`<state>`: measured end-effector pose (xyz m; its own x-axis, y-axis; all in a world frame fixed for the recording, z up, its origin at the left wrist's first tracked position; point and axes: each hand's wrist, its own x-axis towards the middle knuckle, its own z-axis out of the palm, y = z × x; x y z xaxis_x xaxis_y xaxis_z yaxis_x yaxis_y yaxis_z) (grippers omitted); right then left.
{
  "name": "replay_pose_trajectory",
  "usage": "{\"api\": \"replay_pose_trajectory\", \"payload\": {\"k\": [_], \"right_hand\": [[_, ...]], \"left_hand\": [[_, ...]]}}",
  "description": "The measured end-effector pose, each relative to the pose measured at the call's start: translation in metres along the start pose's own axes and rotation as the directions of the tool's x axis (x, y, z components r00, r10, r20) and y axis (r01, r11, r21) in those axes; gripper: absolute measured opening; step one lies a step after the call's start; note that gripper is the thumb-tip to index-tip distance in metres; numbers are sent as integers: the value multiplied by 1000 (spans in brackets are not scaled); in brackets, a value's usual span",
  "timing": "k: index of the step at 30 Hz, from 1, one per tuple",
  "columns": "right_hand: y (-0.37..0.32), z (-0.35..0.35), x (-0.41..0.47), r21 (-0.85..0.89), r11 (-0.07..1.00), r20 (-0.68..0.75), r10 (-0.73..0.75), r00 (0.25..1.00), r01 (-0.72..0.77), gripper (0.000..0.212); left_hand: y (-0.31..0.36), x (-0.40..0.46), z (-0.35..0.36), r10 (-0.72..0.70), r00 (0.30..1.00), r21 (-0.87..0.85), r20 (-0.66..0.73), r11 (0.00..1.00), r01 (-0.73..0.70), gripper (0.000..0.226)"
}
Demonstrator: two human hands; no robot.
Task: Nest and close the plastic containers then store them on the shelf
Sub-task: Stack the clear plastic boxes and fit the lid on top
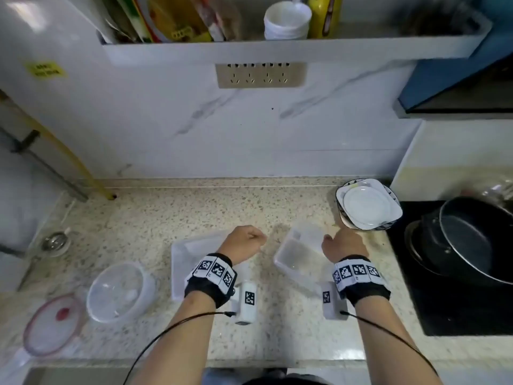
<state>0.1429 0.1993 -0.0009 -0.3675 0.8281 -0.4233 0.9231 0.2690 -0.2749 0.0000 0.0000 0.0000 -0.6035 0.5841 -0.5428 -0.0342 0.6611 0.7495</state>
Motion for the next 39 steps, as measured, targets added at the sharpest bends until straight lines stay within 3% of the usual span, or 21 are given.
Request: {"api": "replay_pose_trajectory", "payload": {"k": [5,10,19,23,27,33,39], "right_hand": [[14,14,13,-36,983,-44,176,983,-178,58],[23,28,26,-11,974,-8,228,974,-228,62],[20,28,47,-7,996,63,89,994,-89,64],[18,31,54,136,987,49,-91,995,84,56],[16,39,54,341,925,59,-200,978,168,47],[32,47,52,435,897,36,-101,994,75,33],[34,49,48,273,962,90,-52,995,25,36]], "left_hand": [[-16,14,23,-82,997,-10,4,997,82,18],[-33,23,35,-115,993,158,11,981,112,29],[-42,38,35,-110,987,312,-115,939,141,43],[-43,39,26,-116,988,295,-104,945,142,52],[-39,39,31,-88,994,289,-68,952,104,43],[-39,34,42,-138,987,241,-84,958,155,45],[-38,22,42,-155,986,393,-70,904,170,38]]}}
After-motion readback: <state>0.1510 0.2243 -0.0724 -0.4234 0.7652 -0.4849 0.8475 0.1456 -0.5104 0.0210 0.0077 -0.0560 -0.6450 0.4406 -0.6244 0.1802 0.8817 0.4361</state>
